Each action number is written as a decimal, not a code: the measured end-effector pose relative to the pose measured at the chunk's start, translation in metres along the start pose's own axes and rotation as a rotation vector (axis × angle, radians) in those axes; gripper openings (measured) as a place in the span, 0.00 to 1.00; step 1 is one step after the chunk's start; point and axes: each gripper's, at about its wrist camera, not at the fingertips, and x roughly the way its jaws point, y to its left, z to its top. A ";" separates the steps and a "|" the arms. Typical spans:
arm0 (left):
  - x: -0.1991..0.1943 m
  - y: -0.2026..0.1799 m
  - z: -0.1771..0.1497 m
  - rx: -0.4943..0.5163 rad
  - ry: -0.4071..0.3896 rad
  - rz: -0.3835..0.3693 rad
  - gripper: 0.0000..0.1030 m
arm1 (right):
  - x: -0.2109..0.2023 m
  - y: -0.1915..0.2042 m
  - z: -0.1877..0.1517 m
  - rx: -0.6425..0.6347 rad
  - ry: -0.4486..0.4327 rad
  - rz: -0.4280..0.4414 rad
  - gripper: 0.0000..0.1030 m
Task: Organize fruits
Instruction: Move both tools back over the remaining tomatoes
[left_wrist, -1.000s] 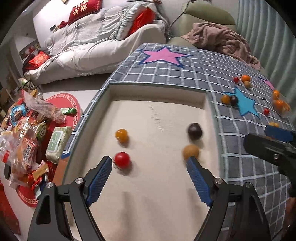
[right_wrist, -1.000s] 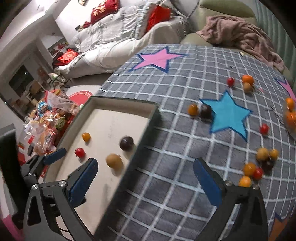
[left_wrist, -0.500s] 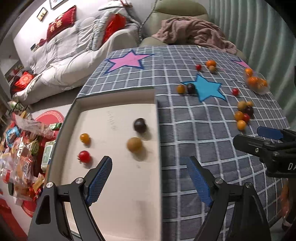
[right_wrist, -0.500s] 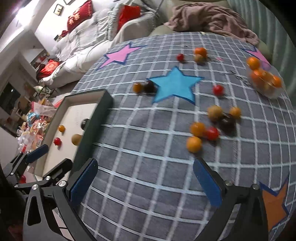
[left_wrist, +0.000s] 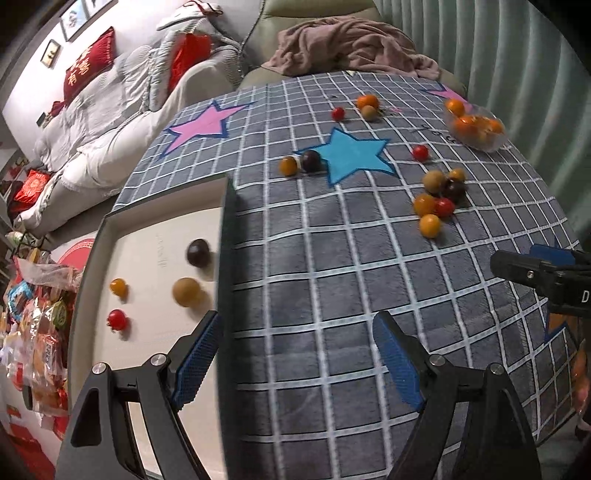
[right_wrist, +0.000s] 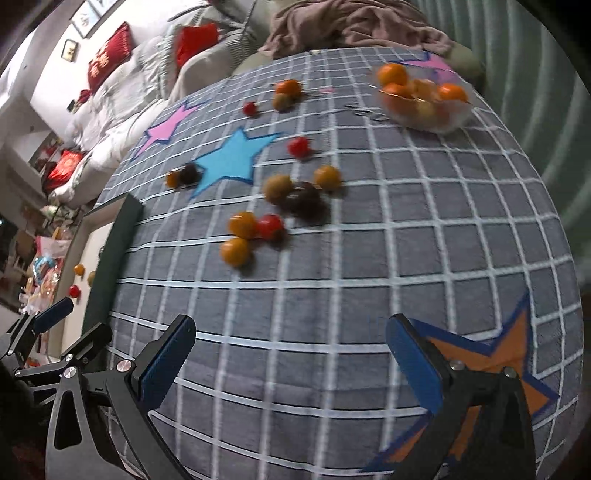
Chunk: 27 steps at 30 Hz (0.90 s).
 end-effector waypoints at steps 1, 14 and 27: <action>0.002 -0.004 0.001 0.004 0.005 -0.002 0.81 | -0.001 -0.005 0.000 0.004 -0.001 -0.005 1.00; 0.039 -0.067 0.033 0.040 0.024 -0.053 0.81 | 0.002 -0.040 0.005 0.005 -0.023 -0.084 1.00; 0.065 -0.090 0.060 0.025 0.024 -0.093 0.63 | -0.001 -0.054 0.011 0.023 -0.044 -0.047 1.00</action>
